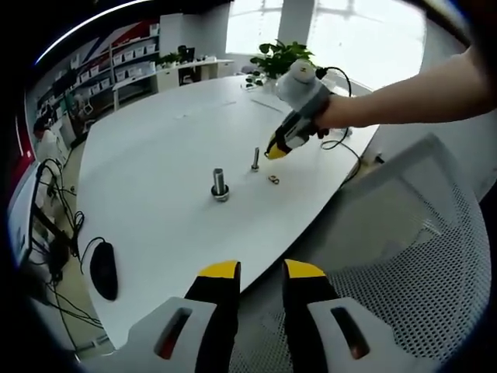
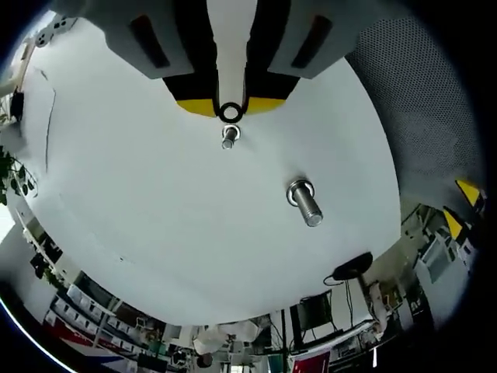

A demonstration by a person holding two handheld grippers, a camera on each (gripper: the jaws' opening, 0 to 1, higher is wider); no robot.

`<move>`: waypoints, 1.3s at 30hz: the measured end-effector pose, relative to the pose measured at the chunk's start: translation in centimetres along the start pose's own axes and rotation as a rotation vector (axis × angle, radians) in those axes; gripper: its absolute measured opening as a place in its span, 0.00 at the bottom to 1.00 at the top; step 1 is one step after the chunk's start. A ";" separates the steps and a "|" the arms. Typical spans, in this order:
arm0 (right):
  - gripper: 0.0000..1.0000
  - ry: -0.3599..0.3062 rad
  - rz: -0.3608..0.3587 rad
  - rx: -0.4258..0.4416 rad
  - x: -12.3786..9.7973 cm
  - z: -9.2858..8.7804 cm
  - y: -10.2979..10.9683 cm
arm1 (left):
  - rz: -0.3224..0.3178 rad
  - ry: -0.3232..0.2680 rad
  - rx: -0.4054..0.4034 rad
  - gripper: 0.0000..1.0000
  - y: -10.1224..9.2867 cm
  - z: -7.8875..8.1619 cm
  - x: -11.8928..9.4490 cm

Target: Place the washer onto the threaded stud by aligning its center hole with the stud, sliding it down to the base, and recovering from edge contact or off-axis alignment until the washer reaches the visible bottom stop.

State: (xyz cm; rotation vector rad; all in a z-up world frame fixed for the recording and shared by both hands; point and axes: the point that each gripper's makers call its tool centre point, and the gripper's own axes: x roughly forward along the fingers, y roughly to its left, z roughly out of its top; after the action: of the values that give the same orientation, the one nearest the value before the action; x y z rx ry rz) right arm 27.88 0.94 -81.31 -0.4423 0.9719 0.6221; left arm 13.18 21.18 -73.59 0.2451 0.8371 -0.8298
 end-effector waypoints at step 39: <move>0.14 0.003 0.014 -0.112 0.9 2.2 -0.2 | 0.015 0.013 0.003 0.19 0.2 -0.2 0.1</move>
State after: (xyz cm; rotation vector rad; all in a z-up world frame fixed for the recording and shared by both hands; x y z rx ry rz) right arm 29.80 2.40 -80.98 -0.5360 0.9468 0.6907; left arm 13.26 21.42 -73.82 0.2594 0.8455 -0.8159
